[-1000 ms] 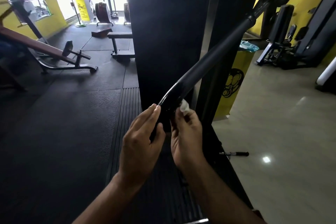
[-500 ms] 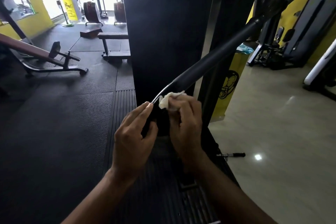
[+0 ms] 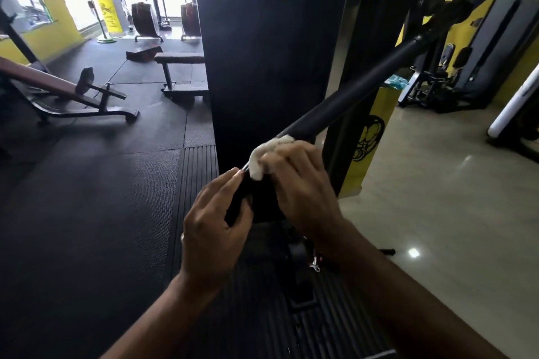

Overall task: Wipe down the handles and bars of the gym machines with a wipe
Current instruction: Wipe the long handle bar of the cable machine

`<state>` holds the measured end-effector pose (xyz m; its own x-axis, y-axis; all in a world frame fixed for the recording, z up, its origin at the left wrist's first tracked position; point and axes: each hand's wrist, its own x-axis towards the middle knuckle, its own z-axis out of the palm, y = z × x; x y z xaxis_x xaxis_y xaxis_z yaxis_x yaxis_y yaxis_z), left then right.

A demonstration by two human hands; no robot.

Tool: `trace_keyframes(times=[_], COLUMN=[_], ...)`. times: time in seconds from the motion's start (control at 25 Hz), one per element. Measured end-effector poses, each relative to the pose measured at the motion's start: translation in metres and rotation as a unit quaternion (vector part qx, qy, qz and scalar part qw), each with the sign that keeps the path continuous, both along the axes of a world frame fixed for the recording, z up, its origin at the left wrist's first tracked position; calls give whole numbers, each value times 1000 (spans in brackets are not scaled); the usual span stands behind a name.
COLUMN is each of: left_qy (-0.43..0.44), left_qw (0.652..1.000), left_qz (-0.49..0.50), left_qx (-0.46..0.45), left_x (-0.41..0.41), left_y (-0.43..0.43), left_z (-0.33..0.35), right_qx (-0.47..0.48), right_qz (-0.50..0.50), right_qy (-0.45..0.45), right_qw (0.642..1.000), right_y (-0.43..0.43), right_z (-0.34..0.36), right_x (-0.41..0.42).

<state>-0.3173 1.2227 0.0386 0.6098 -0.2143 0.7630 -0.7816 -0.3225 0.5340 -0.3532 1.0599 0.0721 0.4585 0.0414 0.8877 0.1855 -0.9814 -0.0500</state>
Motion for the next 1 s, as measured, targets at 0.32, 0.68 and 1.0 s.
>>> trace_keyframes(times=[0.32, 0.68, 1.0], left_qy=[-5, -2, -20], left_qw=[1000, 1000, 1000], left_qz=[14, 8, -5], left_qx=[3, -1, -10], left_x=[1, -7, -4], left_y=[-19, -40, -43], left_z=[-3, -5, -5], right_qx=[-188, -178, -229], right_qz=[46, 28, -28], right_qy=[394, 491, 509], right_qw=[899, 852, 829], right_y=[-32, -46, -33], right_z=[100, 116, 126], right_x=[20, 34, 41])
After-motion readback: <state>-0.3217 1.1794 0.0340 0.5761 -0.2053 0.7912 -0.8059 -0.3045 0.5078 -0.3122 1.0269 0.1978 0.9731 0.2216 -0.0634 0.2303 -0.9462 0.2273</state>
